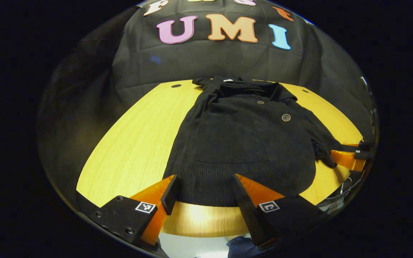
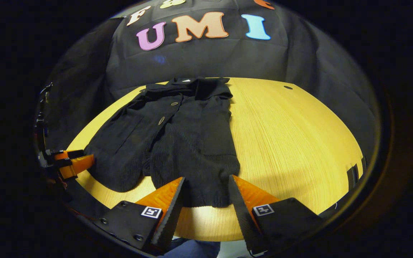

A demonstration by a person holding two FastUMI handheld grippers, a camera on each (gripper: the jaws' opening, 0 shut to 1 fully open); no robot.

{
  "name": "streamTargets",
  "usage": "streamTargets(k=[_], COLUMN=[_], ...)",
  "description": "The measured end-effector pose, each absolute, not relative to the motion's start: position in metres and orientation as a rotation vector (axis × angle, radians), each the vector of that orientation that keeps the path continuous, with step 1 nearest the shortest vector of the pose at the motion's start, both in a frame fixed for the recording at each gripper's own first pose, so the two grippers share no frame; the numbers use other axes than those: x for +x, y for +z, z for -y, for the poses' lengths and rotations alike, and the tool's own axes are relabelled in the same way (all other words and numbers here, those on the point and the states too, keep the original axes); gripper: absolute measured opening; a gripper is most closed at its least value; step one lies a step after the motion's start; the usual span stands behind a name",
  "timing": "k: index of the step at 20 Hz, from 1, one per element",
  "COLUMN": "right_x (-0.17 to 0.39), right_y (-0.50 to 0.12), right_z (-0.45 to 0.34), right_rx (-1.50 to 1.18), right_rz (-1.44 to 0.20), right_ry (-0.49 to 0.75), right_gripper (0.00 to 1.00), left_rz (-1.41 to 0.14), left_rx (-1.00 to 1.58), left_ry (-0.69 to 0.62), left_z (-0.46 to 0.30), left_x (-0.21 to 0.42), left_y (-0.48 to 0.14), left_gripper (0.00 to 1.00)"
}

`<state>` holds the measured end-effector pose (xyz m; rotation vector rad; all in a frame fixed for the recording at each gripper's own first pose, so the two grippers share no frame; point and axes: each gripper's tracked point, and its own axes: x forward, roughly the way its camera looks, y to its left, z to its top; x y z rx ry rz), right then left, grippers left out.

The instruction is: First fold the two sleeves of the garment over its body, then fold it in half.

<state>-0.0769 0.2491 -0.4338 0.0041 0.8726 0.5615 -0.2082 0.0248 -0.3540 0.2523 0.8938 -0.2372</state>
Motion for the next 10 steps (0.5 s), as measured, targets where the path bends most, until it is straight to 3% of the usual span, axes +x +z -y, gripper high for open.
streamTargets(k=[1, 2, 4, 5, 6, 7, 10], right_x=[-0.076, -0.076, -0.074, -0.075, -0.076, -0.075, -0.079], right_y=[-0.434, -0.434, -0.431, -0.43, -0.432, -0.431, -0.43], right_z=[-0.249, -0.25, -0.252, -0.252, -0.252, -0.252, -0.254], right_rx=[-0.003, -0.014, -0.009, -0.004, -0.007, -0.013, -0.017], right_rz=[-0.882, -0.896, -0.921, -0.921, -0.932, -0.926, -0.925], right_ry=[0.561, 0.564, 0.579, 0.581, 0.582, 0.585, 0.616], right_gripper=[0.65, 0.63, 0.6, 0.44, 0.45, 0.31, 0.31], left_rz=[-0.897, -0.897, -0.899, -0.903, -0.906, -0.909, -0.913], left_rx=[0.25, 0.251, 0.252, 0.253, 0.249, 0.249, 0.257], left_ry=[-0.246, -0.251, -0.276, -0.286, -0.3, -0.308, -0.331], left_z=[-0.024, -0.024, -0.015, -0.014, -0.013, -0.011, -0.004], left_x=[-0.209, -0.209, -0.21, -0.21, -0.211, -0.212, -0.214], left_y=[-0.354, -0.354, -0.358, -0.358, -0.358, -0.358, -0.359], left_gripper=[0.88, 0.8, 0.74, 0.7, 0.67, 0.63, 0.45])
